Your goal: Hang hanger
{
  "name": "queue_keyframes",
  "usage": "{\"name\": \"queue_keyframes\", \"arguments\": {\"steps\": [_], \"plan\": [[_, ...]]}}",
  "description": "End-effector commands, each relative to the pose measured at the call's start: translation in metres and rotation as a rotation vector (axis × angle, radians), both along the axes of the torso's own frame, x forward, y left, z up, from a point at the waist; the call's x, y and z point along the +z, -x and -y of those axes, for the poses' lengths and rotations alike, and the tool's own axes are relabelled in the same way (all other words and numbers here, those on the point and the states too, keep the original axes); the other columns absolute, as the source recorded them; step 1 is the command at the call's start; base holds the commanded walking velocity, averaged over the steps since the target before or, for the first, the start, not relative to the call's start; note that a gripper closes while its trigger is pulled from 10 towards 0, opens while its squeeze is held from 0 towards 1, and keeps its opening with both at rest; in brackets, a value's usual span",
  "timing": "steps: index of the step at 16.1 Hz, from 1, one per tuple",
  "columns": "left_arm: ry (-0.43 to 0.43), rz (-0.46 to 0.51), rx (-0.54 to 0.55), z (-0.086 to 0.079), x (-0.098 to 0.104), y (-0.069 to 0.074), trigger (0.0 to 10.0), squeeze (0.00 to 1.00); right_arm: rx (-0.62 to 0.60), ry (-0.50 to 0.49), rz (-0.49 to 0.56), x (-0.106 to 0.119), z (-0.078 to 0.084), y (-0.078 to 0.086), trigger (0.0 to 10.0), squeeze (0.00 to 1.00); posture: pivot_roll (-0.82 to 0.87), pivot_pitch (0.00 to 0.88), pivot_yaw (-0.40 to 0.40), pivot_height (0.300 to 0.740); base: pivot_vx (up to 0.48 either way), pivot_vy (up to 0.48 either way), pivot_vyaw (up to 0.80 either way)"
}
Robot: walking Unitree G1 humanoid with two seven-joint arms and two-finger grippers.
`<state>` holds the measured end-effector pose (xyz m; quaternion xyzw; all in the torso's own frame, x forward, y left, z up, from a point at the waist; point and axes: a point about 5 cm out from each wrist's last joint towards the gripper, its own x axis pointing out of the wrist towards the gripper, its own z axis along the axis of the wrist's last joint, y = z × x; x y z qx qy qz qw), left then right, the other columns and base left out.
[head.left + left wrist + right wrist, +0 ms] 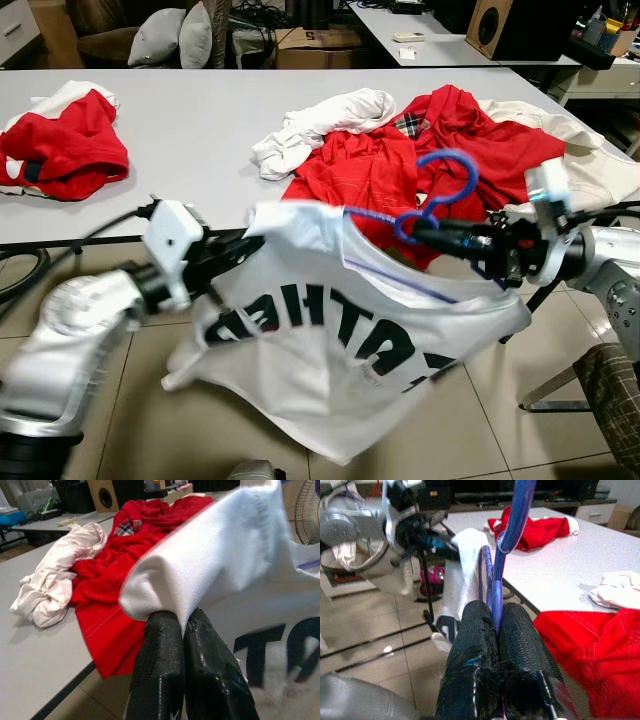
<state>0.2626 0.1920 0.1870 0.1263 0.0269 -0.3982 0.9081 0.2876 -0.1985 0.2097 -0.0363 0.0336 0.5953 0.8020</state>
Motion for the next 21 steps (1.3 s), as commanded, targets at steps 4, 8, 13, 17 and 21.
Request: {"name": "queue_keyframes", "arguments": {"steps": [4, 8, 13, 17, 21], "plan": [[-0.132, -0.038, -0.061, -0.008, 0.016, 0.000, 0.0, 0.00, -0.006, 0.053, 0.021, -0.003, 0.002, 0.002, 10.0, 0.00, 0.10, 0.000, -0.022, 0.740, 0.000, 0.000, 0.00], [-0.108, 0.028, -0.003, -0.014, 0.027, -0.014, 0.0, 0.00, 0.041, 0.138, 0.018, -0.010, 0.004, 0.009, 10.0, 0.00, 0.10, 0.000, -0.017, 0.740, 0.000, 0.000, 0.00], [-0.021, -0.051, -0.117, -0.007, 0.040, -0.008, 0.0, 0.00, 0.080, 0.206, -0.002, -0.018, 0.002, 0.015, 10.0, 0.00, 0.09, 0.000, -0.010, 0.740, 0.000, 0.000, 0.00], [-0.122, -0.125, -0.137, -0.010, 0.028, -0.002, 0.0, 0.00, 0.021, 0.186, 0.048, -0.014, 0.003, 0.008, 10.0, 0.00, 0.10, 0.000, -0.011, 0.740, 0.000, 0.000, 0.00], [-0.188, -0.156, -0.116, -0.014, 0.017, 0.000, 0.0, 0.00, -0.027, 0.123, 0.097, -0.001, 0.003, 0.001, 10.0, 0.00, 0.10, 0.000, -0.013, 0.740, 0.000, 0.000, 0.00]]}}
